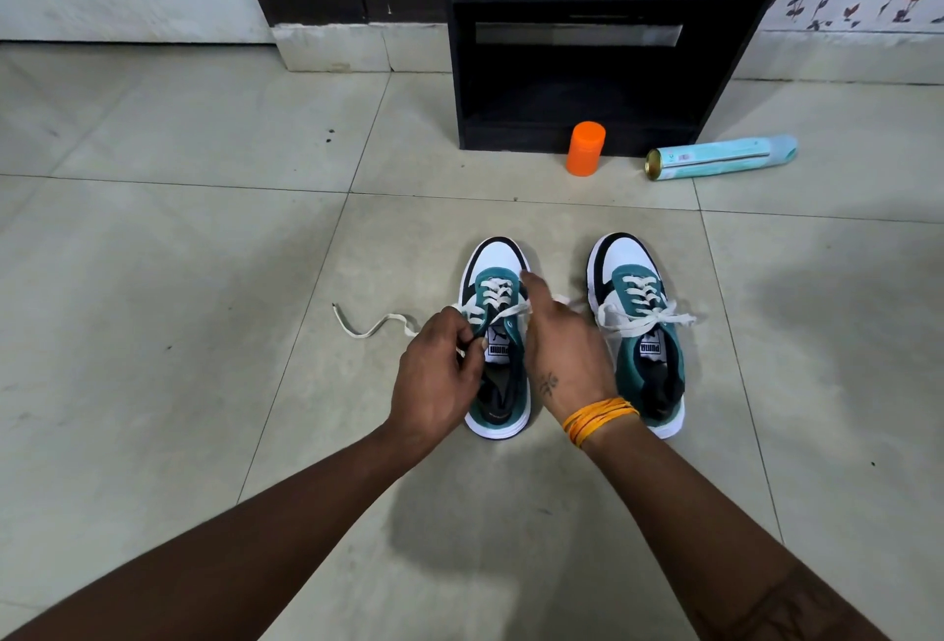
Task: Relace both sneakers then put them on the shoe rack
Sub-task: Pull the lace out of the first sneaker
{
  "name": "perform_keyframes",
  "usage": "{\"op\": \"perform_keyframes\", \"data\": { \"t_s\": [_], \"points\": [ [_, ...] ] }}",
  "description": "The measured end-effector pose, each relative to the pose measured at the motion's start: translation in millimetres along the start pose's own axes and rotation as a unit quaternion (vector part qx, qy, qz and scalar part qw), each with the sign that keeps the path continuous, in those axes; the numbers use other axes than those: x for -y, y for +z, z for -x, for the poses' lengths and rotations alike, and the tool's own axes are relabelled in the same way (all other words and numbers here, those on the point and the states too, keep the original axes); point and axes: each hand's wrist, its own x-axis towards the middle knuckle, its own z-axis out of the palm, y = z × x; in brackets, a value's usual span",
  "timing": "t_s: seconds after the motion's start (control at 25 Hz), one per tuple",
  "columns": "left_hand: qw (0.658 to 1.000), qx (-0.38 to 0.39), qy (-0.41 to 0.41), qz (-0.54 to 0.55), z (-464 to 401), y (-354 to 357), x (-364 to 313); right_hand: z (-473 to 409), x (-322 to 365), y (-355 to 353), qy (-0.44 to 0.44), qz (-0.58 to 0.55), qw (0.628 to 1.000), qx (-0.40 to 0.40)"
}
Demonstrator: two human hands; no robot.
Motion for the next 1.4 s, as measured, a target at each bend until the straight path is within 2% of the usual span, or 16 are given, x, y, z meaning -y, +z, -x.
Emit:
{"op": "perform_keyframes", "data": {
  "t_s": [0.08,0.12,0.2,0.28,0.36,0.44,0.56,0.64,0.76,0.84,0.92,1.08,1.2,1.32,1.4],
  "points": [
    [1.000,-0.003,0.003,0.001,1,0,-2,0,8,4,-0.061,0.029,0.998,0.010],
    [1.000,-0.005,0.002,0.001,1,-1,-2,0,8,7,-0.064,0.034,0.997,0.006],
    [1.000,-0.006,-0.006,0.003,1,-1,0,0,0,9,-0.004,0.000,1.000,-0.019],
    [1.000,-0.005,-0.014,0.008,2,0,-1,1,-16,10,0.101,-0.053,0.992,-0.047],
    [1.000,-0.005,-0.018,0.008,2,-1,-2,4,-21,10,0.141,-0.054,0.988,-0.028],
    [1.000,-0.004,-0.015,0.006,1,0,-2,5,-13,7,0.093,-0.038,0.994,-0.030],
    [1.000,-0.005,-0.005,0.005,1,0,0,5,2,7,-0.048,0.006,0.998,-0.031],
    [1.000,-0.004,-0.002,0.007,1,0,1,4,4,9,-0.068,0.032,0.997,-0.030],
    [1.000,-0.006,-0.016,0.009,2,0,-1,-2,-14,10,0.071,0.015,0.997,-0.028],
    [1.000,-0.008,-0.019,0.008,2,-1,0,-4,-24,11,0.116,-0.007,0.993,-0.001],
    [1.000,-0.009,-0.019,0.008,2,-1,0,0,-22,9,0.102,-0.031,0.994,-0.016],
    [1.000,-0.003,-0.018,0.016,-2,-4,-4,13,4,-4,0.083,-0.135,0.982,-0.100],
    [1.000,0.012,-0.003,-0.002,-11,-10,-5,23,18,1,0.048,-0.117,0.989,-0.072],
    [0.998,0.030,0.006,-0.052,-21,-14,-12,18,17,10,0.052,-0.093,0.991,-0.078],
    [0.997,0.023,-0.024,-0.072,-26,-14,-14,14,14,15,0.105,-0.140,0.979,-0.108]
  ]
}}
